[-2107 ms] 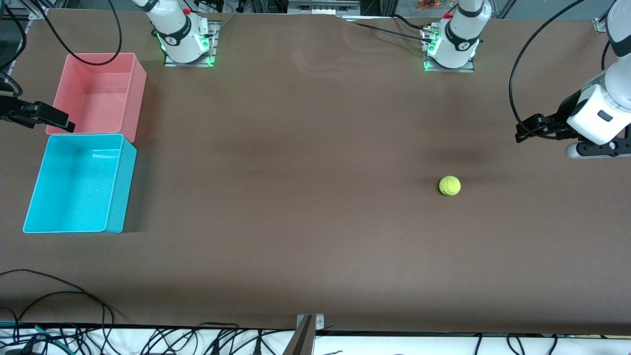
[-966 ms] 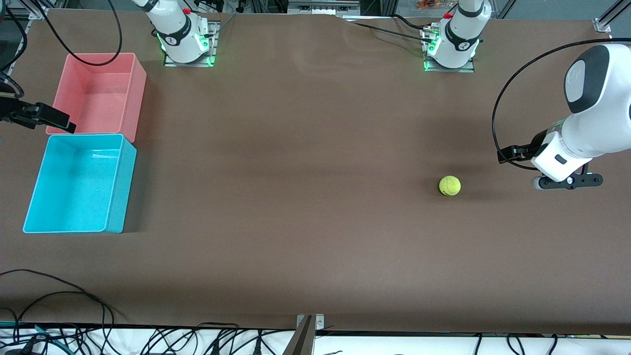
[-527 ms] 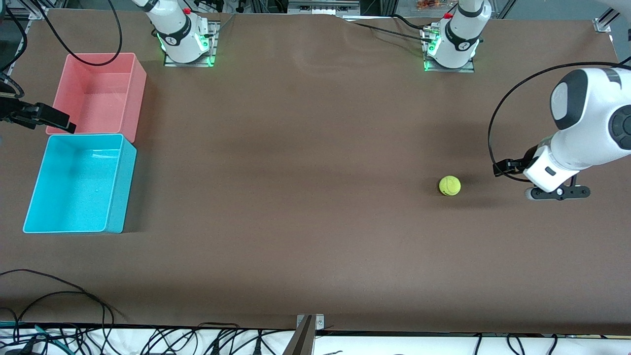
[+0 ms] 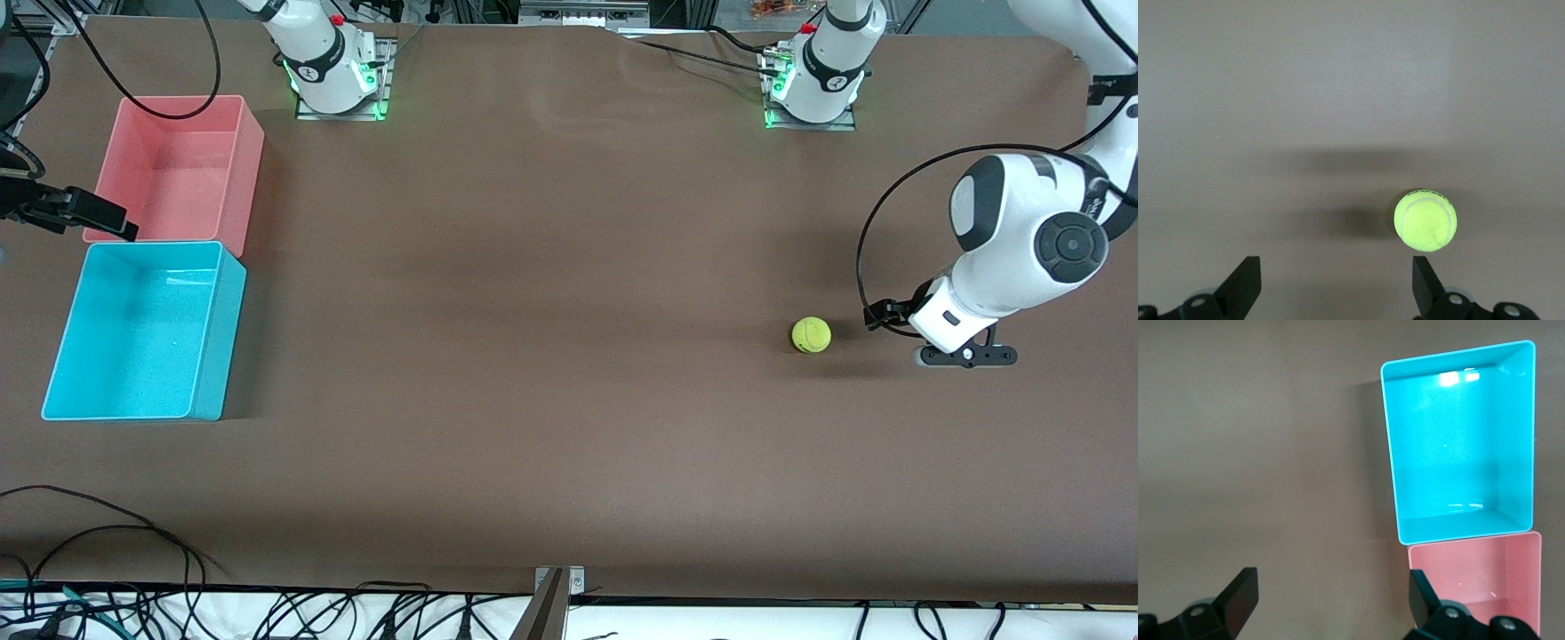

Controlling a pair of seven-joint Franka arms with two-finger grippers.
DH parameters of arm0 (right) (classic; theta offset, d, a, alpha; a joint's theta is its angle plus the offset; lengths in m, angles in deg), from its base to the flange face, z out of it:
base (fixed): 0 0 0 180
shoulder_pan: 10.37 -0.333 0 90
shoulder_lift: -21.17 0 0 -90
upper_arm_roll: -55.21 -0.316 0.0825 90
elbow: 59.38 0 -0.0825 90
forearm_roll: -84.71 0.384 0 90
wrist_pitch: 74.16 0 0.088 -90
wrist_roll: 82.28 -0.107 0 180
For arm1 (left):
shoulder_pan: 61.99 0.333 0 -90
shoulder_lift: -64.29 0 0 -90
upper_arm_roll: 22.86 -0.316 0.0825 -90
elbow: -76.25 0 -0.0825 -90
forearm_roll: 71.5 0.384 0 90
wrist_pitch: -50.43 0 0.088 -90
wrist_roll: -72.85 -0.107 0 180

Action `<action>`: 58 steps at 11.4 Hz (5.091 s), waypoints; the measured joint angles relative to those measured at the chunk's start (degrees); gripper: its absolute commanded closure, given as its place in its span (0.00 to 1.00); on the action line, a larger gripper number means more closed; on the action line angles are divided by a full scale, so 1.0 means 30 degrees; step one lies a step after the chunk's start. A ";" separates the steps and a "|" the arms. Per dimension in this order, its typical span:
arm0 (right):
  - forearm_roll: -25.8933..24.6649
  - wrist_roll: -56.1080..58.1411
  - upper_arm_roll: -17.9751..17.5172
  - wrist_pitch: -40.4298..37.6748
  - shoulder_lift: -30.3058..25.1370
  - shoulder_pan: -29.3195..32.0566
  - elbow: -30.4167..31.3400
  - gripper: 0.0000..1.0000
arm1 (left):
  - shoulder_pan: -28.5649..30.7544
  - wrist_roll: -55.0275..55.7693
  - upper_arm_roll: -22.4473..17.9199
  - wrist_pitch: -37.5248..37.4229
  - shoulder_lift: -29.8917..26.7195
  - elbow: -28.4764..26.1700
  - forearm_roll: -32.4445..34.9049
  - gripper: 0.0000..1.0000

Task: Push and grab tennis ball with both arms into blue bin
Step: 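Move the left gripper out toward the yellow tennis ball, then lower the left gripper to the table beside the tennis ball, then push the ball with the left gripper while the right gripper reaches it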

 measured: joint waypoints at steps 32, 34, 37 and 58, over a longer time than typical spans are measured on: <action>0.0000 0.0002 0.0000 0.0006 0.0215 0.0000 -0.0002 0.00 | -0.0019 -3.0624 -0.0147 0.7542 0.2980 -0.3431 -0.1544 1.00; 0.0000 0.0002 0.0000 0.0006 0.0218 0.0000 -0.0002 0.00 | -0.0043 -3.0628 -0.0118 0.7552 0.3126 -0.3476 -0.1544 1.00; 0.0000 0.0002 0.0000 0.0006 0.0221 0.0000 -0.0002 0.00 | -0.0189 -3.0575 -0.0067 0.7578 0.3252 -0.3656 -0.1613 1.00; -0.0024 0.1480 0.0015 0.2347 0.2995 0.0052 0.0061 0.00 | -0.2277 -2.0580 0.0728 0.5266 0.0611 -0.3751 -0.1760 0.00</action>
